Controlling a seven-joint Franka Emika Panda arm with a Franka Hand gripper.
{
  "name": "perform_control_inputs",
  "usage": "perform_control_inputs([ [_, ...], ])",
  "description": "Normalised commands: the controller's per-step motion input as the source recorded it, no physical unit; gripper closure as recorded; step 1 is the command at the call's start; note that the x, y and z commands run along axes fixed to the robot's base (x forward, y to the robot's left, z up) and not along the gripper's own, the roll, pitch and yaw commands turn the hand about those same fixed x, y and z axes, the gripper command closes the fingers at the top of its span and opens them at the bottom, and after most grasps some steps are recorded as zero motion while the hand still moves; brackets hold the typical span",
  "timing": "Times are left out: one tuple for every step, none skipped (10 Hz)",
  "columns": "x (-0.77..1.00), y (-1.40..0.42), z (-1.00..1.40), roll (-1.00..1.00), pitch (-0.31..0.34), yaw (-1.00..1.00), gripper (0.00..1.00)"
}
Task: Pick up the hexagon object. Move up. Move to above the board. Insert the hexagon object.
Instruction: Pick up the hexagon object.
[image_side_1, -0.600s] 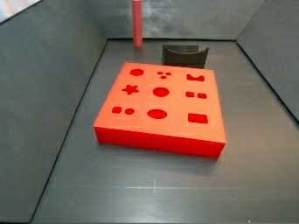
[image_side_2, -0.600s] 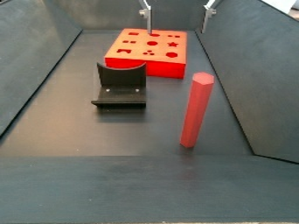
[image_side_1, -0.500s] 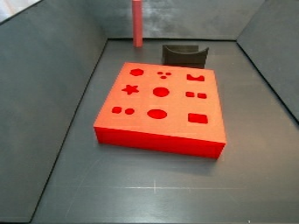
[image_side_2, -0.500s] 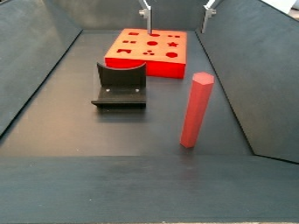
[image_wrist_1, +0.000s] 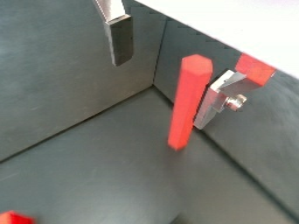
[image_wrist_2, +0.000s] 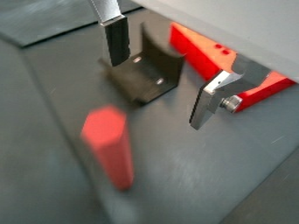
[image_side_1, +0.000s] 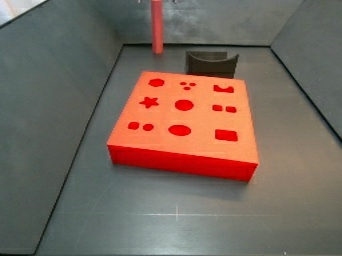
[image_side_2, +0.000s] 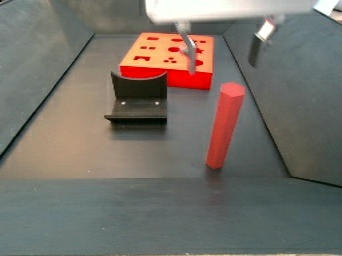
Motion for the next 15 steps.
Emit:
perform_control_inputs([
  [-0.23, 0.61, -0.30, 0.00, -0.044, 0.63, 0.00],
  [-0.13, 0.57, -0.13, 0.00, 0.000, 0.65, 0.00],
  [0.00, 0.47, -0.02, 0.04, 0.046, 0.68, 0.00],
  [0.00, 0.46, -0.11, 0.01, 0.011, 0.70, 0.00],
  [0.00, 0.39, -0.17, 0.00, 0.000, 0.77, 0.00],
  [0.00, 0.16, -0.29, -0.12, -0.024, 0.80, 0.00],
  [0.00, 0.08, -0.30, -0.21, -0.016, 0.71, 0.00],
  [0.07, 0.00, -0.29, -0.29, -0.019, 0.62, 0.00],
  [0.00, 0.01, -0.27, -0.30, -0.046, 0.61, 0.00],
  [0.00, 0.00, -0.23, -0.28, -0.044, 0.54, 0.00],
  [0.01, 0.00, -0.19, -0.16, -0.016, 0.39, 0.00],
  [0.20, 0.00, -0.09, 0.00, 0.009, 0.25, 0.00],
  [0.29, -0.04, 0.00, 0.16, 0.151, 0.19, 0.00],
  [0.15, 0.00, 0.00, 0.31, 0.179, 0.19, 0.00],
  [0.12, 0.00, 0.00, 0.36, 0.190, 0.21, 0.00],
])
